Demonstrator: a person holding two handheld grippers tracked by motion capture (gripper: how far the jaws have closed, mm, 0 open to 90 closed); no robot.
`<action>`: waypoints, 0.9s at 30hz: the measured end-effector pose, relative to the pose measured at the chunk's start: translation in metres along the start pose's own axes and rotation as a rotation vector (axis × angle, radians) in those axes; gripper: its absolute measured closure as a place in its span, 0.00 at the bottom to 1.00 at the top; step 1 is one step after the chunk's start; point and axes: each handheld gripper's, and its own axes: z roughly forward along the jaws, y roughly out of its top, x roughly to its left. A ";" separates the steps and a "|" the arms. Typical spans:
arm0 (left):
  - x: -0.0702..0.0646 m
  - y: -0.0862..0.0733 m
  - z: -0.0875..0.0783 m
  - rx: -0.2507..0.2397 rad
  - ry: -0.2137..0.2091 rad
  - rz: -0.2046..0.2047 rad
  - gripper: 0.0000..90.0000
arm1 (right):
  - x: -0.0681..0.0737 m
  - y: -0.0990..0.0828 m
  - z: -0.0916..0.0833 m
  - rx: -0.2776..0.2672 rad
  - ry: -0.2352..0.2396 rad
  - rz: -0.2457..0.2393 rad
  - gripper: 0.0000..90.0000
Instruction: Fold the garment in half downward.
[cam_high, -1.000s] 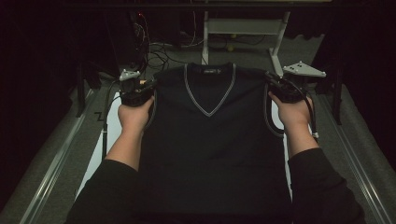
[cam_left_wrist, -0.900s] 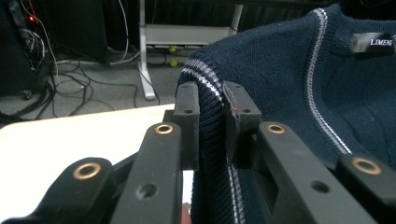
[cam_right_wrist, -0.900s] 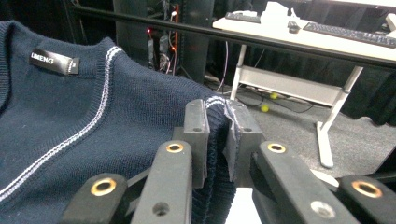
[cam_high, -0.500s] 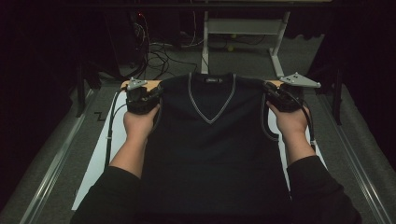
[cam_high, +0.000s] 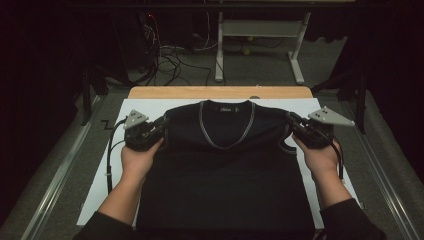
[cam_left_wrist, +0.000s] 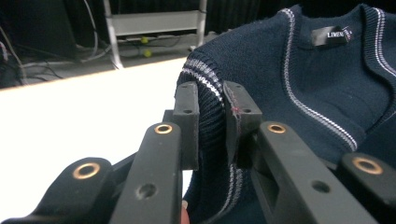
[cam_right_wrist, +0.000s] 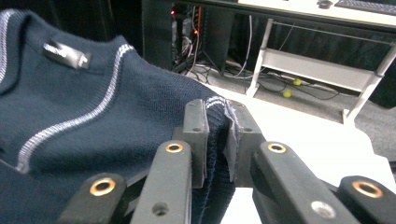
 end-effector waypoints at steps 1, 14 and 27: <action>-0.001 -0.007 -0.005 -0.003 -0.012 -0.014 0.82 | 0.005 -0.006 -0.006 0.001 0.004 -0.017 0.89; -0.023 -0.070 -0.040 0.076 -0.108 0.002 0.82 | 0.036 -0.076 -0.058 0.039 0.087 -0.004 0.89; -0.053 -0.099 -0.087 0.095 -0.130 0.048 0.82 | 0.052 -0.106 -0.106 0.037 0.131 0.012 0.89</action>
